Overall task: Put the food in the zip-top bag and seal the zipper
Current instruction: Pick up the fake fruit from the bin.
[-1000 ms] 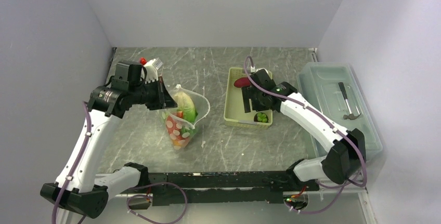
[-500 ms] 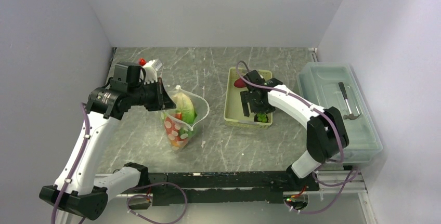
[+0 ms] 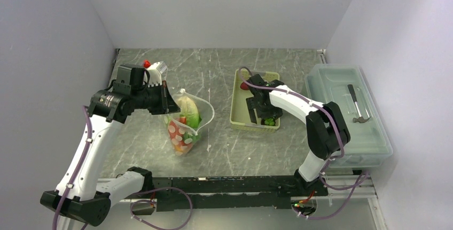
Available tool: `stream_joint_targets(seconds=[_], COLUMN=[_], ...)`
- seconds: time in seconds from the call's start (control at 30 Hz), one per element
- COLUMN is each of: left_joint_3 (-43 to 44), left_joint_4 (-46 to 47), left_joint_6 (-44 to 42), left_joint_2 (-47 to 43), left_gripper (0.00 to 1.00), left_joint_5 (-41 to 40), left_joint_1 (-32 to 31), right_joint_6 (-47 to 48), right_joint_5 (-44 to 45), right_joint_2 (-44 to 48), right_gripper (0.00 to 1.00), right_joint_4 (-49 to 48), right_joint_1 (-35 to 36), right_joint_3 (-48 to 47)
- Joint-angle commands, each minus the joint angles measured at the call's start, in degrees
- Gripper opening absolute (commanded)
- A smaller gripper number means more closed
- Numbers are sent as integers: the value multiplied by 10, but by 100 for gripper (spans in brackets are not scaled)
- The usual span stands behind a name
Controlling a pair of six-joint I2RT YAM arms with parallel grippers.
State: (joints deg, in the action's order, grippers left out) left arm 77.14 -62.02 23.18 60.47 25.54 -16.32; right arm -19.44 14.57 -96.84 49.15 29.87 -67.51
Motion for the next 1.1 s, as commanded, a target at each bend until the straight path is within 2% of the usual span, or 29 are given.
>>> stream_joint_targets(seconds=[0.0, 0.27, 0.37, 0.57, 0.77, 0.93, 1.07], left_joint_3=[4, 6, 9, 12, 11, 12, 15], left_joint_4=[19, 14, 9, 9, 11, 11, 10], left_joint_6=[-17, -25, -27, -25, -22, -18, -16], left_joint_2=[-8, -4, -3, 1, 3, 4, 7], left_gripper=[0, 0, 0, 0, 0, 0, 0], left_joint_5=[7, 5, 2, 2, 3, 4, 4], left_joint_1=[2, 2, 2, 2, 2, 2, 2], right_joint_6=[3, 1, 3, 7, 6, 9, 11], right_joint_5=[22, 29, 21, 15, 14, -3, -35], right_joint_2=[-7, -37, -45, -39, -4, 39, 83], right_gripper=[87, 84, 78, 57, 44, 36, 33], right_joint_4=[16, 11, 6, 3, 10, 18, 15], right_joint_1=[-3, -2, -2, -3, -2, -2, 2], right_joint_3=[-17, -13, -10, -19, -44, -75, -103])
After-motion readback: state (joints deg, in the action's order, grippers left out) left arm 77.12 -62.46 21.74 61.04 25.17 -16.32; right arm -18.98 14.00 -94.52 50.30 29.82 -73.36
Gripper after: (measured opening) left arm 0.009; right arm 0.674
